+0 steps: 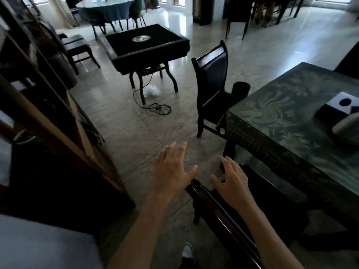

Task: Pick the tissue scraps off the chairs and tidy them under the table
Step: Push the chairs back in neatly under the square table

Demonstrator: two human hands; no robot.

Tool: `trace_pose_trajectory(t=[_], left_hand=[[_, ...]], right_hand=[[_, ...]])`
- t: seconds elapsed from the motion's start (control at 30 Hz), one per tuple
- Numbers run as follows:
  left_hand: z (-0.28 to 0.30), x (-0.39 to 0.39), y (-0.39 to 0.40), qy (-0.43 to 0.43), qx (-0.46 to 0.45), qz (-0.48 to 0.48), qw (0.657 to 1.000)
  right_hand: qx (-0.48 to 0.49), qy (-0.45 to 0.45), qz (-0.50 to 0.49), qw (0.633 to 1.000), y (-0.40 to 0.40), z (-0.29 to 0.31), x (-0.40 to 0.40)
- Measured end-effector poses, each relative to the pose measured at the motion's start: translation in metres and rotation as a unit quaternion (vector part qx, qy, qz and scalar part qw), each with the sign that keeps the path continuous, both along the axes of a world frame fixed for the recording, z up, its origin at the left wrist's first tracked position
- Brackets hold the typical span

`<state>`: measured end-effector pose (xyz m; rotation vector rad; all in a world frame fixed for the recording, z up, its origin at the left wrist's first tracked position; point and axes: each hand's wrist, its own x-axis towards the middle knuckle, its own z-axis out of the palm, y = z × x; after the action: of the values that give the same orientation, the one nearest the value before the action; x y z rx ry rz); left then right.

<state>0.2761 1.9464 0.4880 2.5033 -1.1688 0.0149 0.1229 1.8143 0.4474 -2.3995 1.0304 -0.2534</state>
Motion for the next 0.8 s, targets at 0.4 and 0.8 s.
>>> trace_pose_trajectory(t=[0.4, 0.8], left_hand=[[-0.004, -0.003, -0.078, 0.014, -0.021, -0.152, 0.988], [-0.017, -0.028, -0.107, 0.056, -0.024, -0.313, 0.948]], right_hand=[[-0.017, -0.019, -0.205, 0.978, -0.016, 0.014, -0.063], [-0.029, -0.003, -0.417, 0.908, 0.031, 0.024, -0.132]])
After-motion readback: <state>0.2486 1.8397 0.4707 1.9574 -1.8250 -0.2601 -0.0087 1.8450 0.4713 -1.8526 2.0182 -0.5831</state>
